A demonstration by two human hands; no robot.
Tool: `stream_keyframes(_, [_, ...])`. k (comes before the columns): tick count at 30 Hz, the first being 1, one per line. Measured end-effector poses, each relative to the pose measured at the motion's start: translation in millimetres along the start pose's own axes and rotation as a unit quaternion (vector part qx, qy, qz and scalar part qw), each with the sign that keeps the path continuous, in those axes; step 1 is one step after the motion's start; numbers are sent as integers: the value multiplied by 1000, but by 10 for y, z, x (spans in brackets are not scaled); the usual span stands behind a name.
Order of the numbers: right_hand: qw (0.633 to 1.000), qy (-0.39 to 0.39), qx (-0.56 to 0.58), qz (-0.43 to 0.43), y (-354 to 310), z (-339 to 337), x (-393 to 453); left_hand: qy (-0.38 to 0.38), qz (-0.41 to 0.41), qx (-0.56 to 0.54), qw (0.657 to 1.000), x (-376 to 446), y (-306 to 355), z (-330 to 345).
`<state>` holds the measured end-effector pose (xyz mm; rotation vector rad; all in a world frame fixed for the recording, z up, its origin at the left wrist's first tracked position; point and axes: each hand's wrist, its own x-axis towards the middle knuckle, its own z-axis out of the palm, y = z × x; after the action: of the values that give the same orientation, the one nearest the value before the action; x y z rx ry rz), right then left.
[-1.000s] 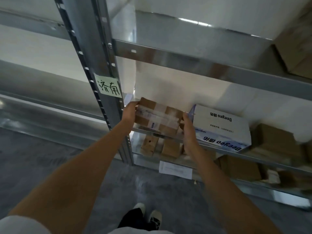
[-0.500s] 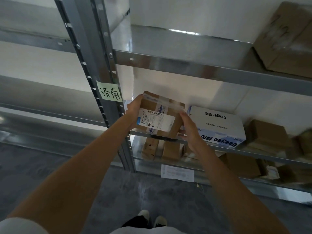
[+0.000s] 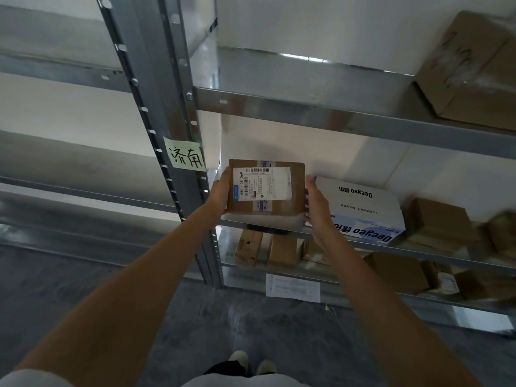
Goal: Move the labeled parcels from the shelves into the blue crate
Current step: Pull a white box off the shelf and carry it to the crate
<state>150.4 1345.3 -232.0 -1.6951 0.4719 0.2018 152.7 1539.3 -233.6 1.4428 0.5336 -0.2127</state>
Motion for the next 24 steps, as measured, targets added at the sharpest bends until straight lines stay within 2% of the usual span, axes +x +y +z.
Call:
stream_keyframes(5, [999, -4, -3, 37, 103, -48, 18, -5, -26, -2, 1000, 72, -97, -19])
stream_keyframes(12, [999, -18, 17, 40, 256, -39, 125, -21, -25, -1, 999, 190, -159, 5])
stream_keyframes(19, [996, -50, 27, 69, 550, 200, 368, 30, -53, 9, 998, 441, -391, -32])
stream_keyframes(24, [998, -46, -7, 36, 667, 371, 437, 42, -56, 20, 997, 635, -555, -7])
